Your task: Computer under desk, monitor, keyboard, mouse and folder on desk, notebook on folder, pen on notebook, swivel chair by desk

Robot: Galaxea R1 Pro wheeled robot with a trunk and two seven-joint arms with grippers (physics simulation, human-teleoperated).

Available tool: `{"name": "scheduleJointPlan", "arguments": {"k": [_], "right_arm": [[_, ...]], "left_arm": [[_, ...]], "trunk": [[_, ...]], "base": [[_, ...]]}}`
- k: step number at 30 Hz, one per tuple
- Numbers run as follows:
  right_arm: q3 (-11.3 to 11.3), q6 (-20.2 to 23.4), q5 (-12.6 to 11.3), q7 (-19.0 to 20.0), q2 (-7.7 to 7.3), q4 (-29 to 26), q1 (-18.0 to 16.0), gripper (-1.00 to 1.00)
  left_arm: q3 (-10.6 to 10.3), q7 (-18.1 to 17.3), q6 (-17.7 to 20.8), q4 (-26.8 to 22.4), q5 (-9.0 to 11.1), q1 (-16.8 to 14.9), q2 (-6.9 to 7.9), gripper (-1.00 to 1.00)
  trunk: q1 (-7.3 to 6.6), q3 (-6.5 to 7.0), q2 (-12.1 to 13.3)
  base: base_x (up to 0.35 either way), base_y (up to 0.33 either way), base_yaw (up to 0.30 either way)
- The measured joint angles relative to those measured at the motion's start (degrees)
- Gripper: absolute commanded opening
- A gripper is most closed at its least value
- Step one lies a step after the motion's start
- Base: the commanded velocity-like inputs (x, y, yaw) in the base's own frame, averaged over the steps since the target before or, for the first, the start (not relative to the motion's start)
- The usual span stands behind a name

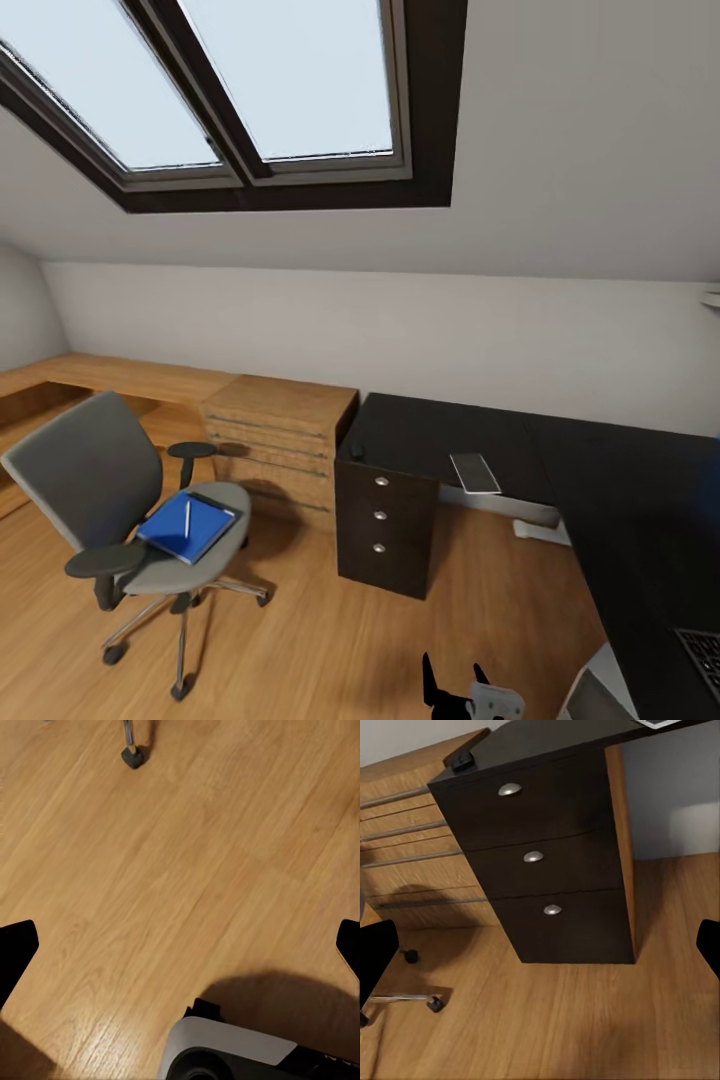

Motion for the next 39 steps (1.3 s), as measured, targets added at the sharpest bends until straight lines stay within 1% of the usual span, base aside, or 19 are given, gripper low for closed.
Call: {"name": "scheduleJointPlan", "arguments": {"k": [6, 13, 20, 23, 25, 27, 28, 29, 30, 31, 32, 33, 35, 37, 38, 39], "right_arm": [[-0.06, 0.1, -0.01, 0.04, -0.07, 0.0, 0.29, 1.0], [0.0, 0.13, -0.01, 0.18, -0.19, -0.01, 0.89, 1.0], [0.05, 0.05, -0.01, 0.26, 0.1, -0.02, 1.05, 1.0], [0.02, 0.08, -0.04, 0.28, 0.07, -0.01, 1.05, 1.0], [0.17, 0.04, 0.14, 0.31, 0.04, -0.42, 1.04, 1.0], [0.19, -0.02, 0.12, 0.25, 0.12, -0.9, 1.01, 1.0], [0.25, -0.08, 0.16, 0.16, 0.16, -2.05, 0.98, 1.0], [0.36, 0.04, 0.29, -0.02, 0.25, -5.57, 0.95, 1.0], [0.32, 0.14, 0.21, -0.21, 0.28, -7.34, 0.96, 1.0], [0.44, 0.93, 0.35, -0.94, 0.38, -11.13, 0.93, 1.0], [0.45, 2.21, 0.46, -2.02, 0.46, -14.62, 0.94, 1.0], [0.53, 4.67, 1.13, -3.99, 0.52, -18.03, 0.91, 1.0], [0.83, 8.24, 2.79, -6.97, 0.56, -21.61, 0.89, 1.0], [1.42, 12.68, 5.64, -10.9, 0.58, -25.57, 0.85, 1.0], [1.74, 20.32, 10.91, -17.07, 0.65, -31.0, 0.74, 1.0], [1.91, 25.12, 13.78, -20.95, 0.69, -34.35, 0.71, 1.0]], "left_arm": [[0.05, 0.0, -0.29, -0.04, 0.04, 0.0, 0.03, 1.0], [0.08, 0.02, -3.81, -0.08, 0.03, 0.0, 0.02, 1.0], [0.08, 0.02, -4.84, -0.28, 0.08, 0.0, 0.03, 1.0], [0.13, -0.05, -4.93, -0.8, 0.1, 0.0, 0.03, 1.0], [0.07, -0.16, -4.85, -3.77, 0.18, -0.01, -0.08, 1.0], [0.09, -0.17, -4.59, -5.71, 0.2, -0.01, -0.15, 1.0], [0.11, -0.19, -4.17, -8.0, 0.19, -0.01, -0.21, 1.0], [0.15, -0.22, -2.77, -12.06, 0.16, -0.03, -0.32, 1.0], [0.17, -0.23, -1.94, -13.81, 0.21, -0.01, -0.35, 1.0], [0.15, -0.25, 0.74, -17.43, 0.19, 0.0, -0.42, 1.0], [0.09, -0.28, 3.65, -20.93, 0.2, 0.02, -0.49, 1.0], [0.03, -0.31, 7.15, -24.61, 0.2, 0.04, -0.55, 1.0], [0.0, -0.35, 10.89, -28.48, 0.22, 0.06, -0.6, 1.0], [-0.03, -0.37, 14.32, -32.19, 0.24, 0.06, -0.62, 1.0], [-0.19, -0.38, 18.63, -36.68, 0.25, 0.06, -0.77, 1.0], [-0.28, -0.39, 20.91, -39.29, 0.3, 0.07, -0.87, 1.0]], "trunk": [[-1.32, 1.14, 2.41], [-2.86, 2.42, 5.23], [-4.4, 3.68, 8.04], [-4.41, 3.69, 8.06], [-4.41, 3.7, 8.06], [-4.41, 3.69, 8.06], [-4.41, 3.7, 8.06], [-4.41, 3.71, 8.06], [-4.41, 3.7, 8.06], [-4.41, 3.71, 8.06], [-4.41, 3.71, 8.06], [-4.41, 3.71, 8.06], [-4.41, 3.7, 8.06], [-4.41, 3.7, 8.06], [-4.41, 3.72, 8.07], [-4.41, 3.71, 8.06]], "base": [[0.329, 0.0, 0.031], [0.329, 0.0, 0.005], [0.329, 0.0, 0.001], [0.329, 0.0, 0.0], [0.329, 0.0, 0.0], [0.329, 0.0, 0.0], [0.329, 0.0, 0.0], [0.329, 0.0, 0.0], [0.329, 0.0, 0.0], [0.329, 0.0, 0.0], [0.329, 0.0, 0.0], [0.329, 0.0, 0.0], [0.329, 0.0, 0.0], [0.329, 0.0, 0.0], [0.329, 0.0, 0.0], [0.329, 0.0, 0.0]]}}
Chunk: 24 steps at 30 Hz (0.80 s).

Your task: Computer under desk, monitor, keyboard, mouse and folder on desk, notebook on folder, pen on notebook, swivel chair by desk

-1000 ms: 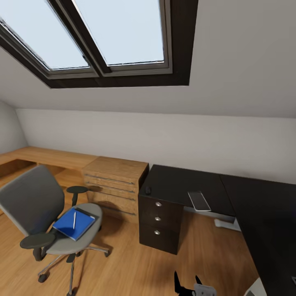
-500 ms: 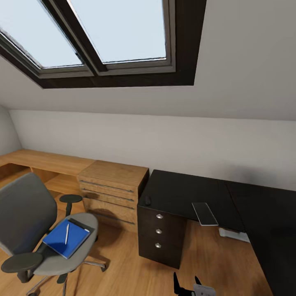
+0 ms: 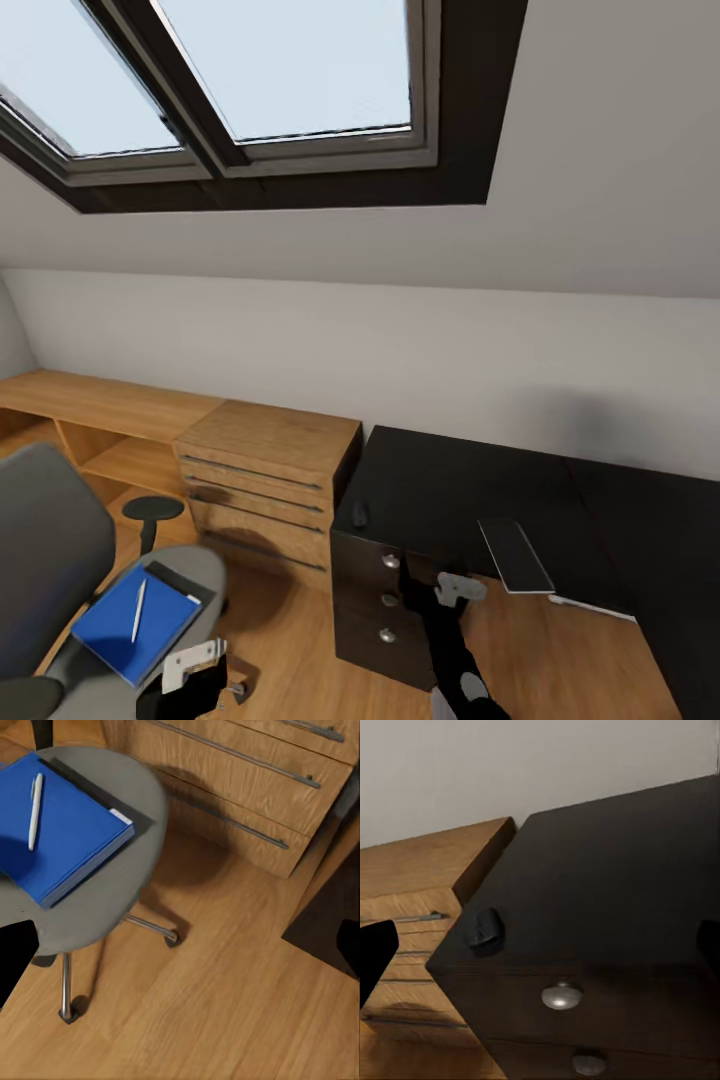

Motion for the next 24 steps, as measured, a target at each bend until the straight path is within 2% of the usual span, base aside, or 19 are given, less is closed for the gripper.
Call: {"name": "scheduleJointPlan", "arguments": {"k": [2, 3, 4, 7, 8, 11, 12, 13, 19, 24], "right_arm": [[0.38, 9.3, 5.69, -7.71, 0.13, -5.37, -0.13, 1.0], [0.65, 17.81, 9.68, -13.52, 0.7, -9.37, -0.6, 1.0], [0.81, 26.13, 12.28, -16.74, 1.57, -11.82, -2.65, 1.0], [0.95, 35.84, 14.78, -17.55, 2.09, -11.6, -8.19, 1.0], [0.9, 39.9, 15.95, -15.25, 2.09, -6.21, -11.59, 1.0], [0.95, 38.94, 16.34, -14.56, 2.09, -2.55, -12.31, 1.0], [0.9, 35.72, 16.43, -14.16, 2.09, 1.04, -12.66, 1.0], [0.9, 34.82, 16.47, -14.11, 2.09, 1.68, -12.73, 1.0], [0.91, 31.44, 16.44, -14.36, 2.09, 3.08, -12.87, 1.0], [0.98, 31.75, 16.39, -14.37, 2.09, 3.56, -12.91, 1.0]], "left_arm": [[-0.3, -0.02, 3.85, -4.26, 0.04, 0.0, -0.24, 1.0], [-0.67, 0.0, 7.0, -7.6, 0.05, -0.03, -0.58, 1.0], [-1.08, 0.02, 9.8, -10.48, 0.08, -0.04, -1.42, 1.0], [-1.56, 0.06, 13.15, -13.85, 0.11, -0.05, -3.4, 1.0], [-1.74, 0.08, 14.69, -15.57, 0.13, -0.06, -4.55, 1.0], [-1.68, 0.09, 15.0, -15.96, 0.1, -0.07, -4.72, 1.0], [-1.42, 0.09, 15.16, -16.93, 0.1, -0.07, -4.75, 1.0], [-1.37, 0.09, 15.19, -17.27, 0.11, -0.07, -4.75, 1.0], [-1.17, 0.09, 15.26, -18.35, 0.1, -0.07, -4.61, 1.0], [-0.78, 0.09, 15.27, -18.63, 0.11, -0.07, -4.57, 1.0]], "trunk": [[0.0, -0.01, 0.0], [0.0, 0.0, 0.0], [0.0, 0.01, 0.0], [0.0, 0.01, 0.02], [0.0, 0.0, 0.03], [0.0, -0.01, 0.02], [0.0, -0.02, 0.02], [0.0, -0.01, 0.01], [0.0, -0.01, 0.01], [0.0, -0.01, 0.01]], "base": [[0.329, 0.0, 0.0], [0.329, 0.0, 0.0], [0.329, 0.0, 0.0], [0.329, 0.0, 0.0], [0.329, 0.0, 0.0], [0.329, 0.014, 0.0], [0.329, 0.054, 0.0], [0.329, 0.063, 0.0], [0.329, 0.082, 0.0], [0.329, 0.095, 0.0]]}}
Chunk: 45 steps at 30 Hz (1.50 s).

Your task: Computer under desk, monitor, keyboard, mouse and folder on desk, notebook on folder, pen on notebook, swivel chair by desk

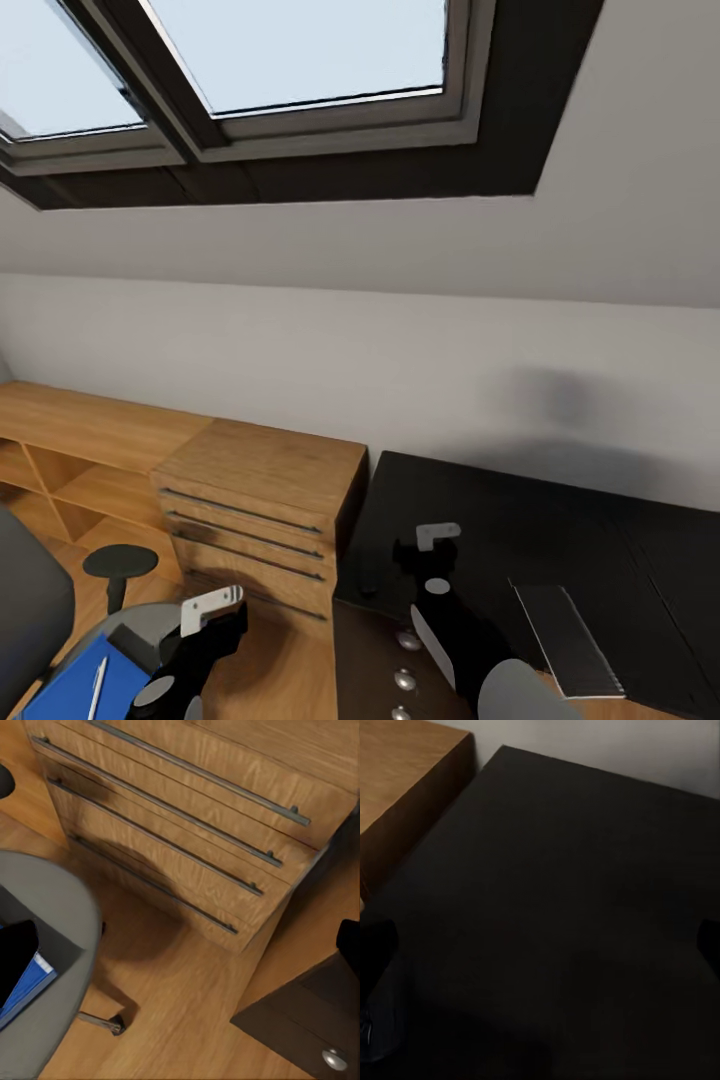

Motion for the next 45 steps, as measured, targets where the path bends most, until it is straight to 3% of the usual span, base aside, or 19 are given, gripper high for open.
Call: {"name": "scheduleJointPlan", "arguments": {"k": [9, 11, 16, 17, 22, 29, 42, 45], "right_arm": [[0.16, 7.03, -0.03, 0.46, 0.0, 0.26, -0.03, 1.0], [0.18, 7.74, -0.03, 0.47, 0.0, 0.27, -0.03, 1.0], [0.18, 8.3, -0.07, 0.85, 0.0, 0.36, -0.03, 1.0], [0.18, 8.41, -0.09, 2.41, 0.0, 0.45, -0.03, 1.0], [0.19, 8.64, -0.05, 5.64, 0.0, 0.59, -0.03, 1.0], [0.22, 10.66, -0.03, 9.09, 0.0, 1.2, -0.03, 1.0], [0.27, 14.85, -0.09, 9.99, 0.0, 1.67, -0.03, 1.0], [0.27, 15.36, -0.09, 10.05, 0.0, 1.68, -0.03, 1.0]], "left_arm": [[0.47, 0.0, -0.01, -0.96, -0.02, 0.0, 0.04, 1.0], [1.9, -0.04, 0.06, -1.99, 0.22, 0.0, 0.04, 1.0], [3.76, -0.14, 0.36, -3.93, 2.96, 0.01, 0.03, 1.0], [4.14, -0.14, 0.47, -5.0, 5.59, 0.05, 0.02, 1.0], [4.33, -0.1, 0.52, -5.8, 7.35, 0.08, 0.02, 1.0], [4.42, -0.08, 0.47, -7.14, 8.1, 0.08, -0.03, 1.0], [5.52, 0.01, 0.47, -8.3, 8.25, 0.09, -0.12, 1.0], [5.67, 0.02, 0.46, -8.37, 8.26, 0.09, -0.14, 1.0]], "trunk": [[0.0, 0.0, 0.0], [0.0, 0.0, 0.01], [0.02, 0.0, 0.01], [0.03, 0.0, 0.01], [0.03, 0.0, 0.01], [0.03, 0.0, 0.01], [0.03, 0.0, 0.01], [0.69, -0.53, -1.18]], "base": [[0.328, 0.096, 0.0], [0.259, 0.061, 0.0], [0.115, 0.024, 0.0], [0.031, 0.006, 0.0], [0.016, 0.003, 0.0], [0.004, 0.001, 0.0], [0.0, 0.0, 0.0], [0.0, 0.0, 0.0]]}}
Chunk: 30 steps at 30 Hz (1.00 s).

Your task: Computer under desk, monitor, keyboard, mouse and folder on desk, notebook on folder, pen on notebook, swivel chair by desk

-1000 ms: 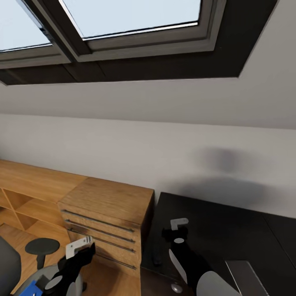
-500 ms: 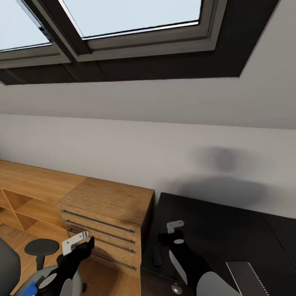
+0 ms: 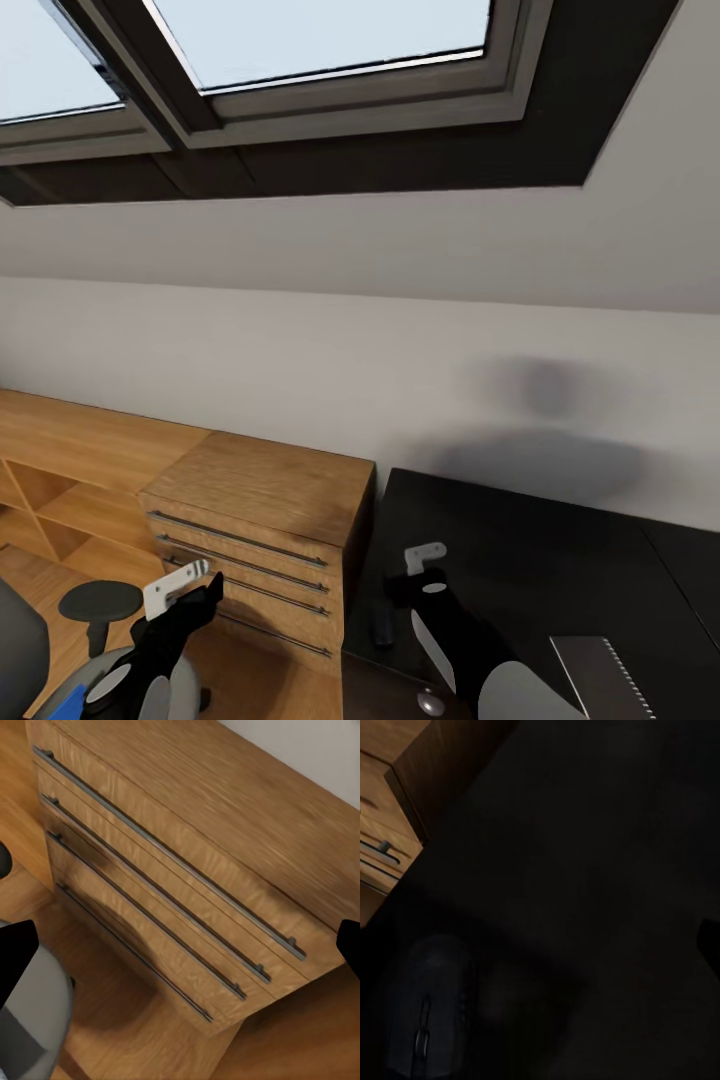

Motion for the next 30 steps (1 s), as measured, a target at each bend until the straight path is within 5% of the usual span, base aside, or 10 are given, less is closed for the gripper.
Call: {"name": "scheduleJointPlan", "arguments": {"k": [20, 30], "right_arm": [[-0.09, -0.92, -0.03, 2.89, 0.0, -0.16, 0.0, 1.0], [-0.1, -1.02, -0.07, 2.9, 0.0, -0.15, -0.01, 1.0]], "left_arm": [[0.16, 0.08, -0.08, -0.08, 0.01, 0.0, -0.02, 1.0], [0.16, 0.16, -0.02, -0.08, 0.02, 0.0, -0.09, 1.0]], "trunk": [[4.4, -3.61, -8.05], [6.6, -5.51, -12.07]], "base": [[0.0, 0.0, 0.0], [0.0, 0.0, 0.147]]}}
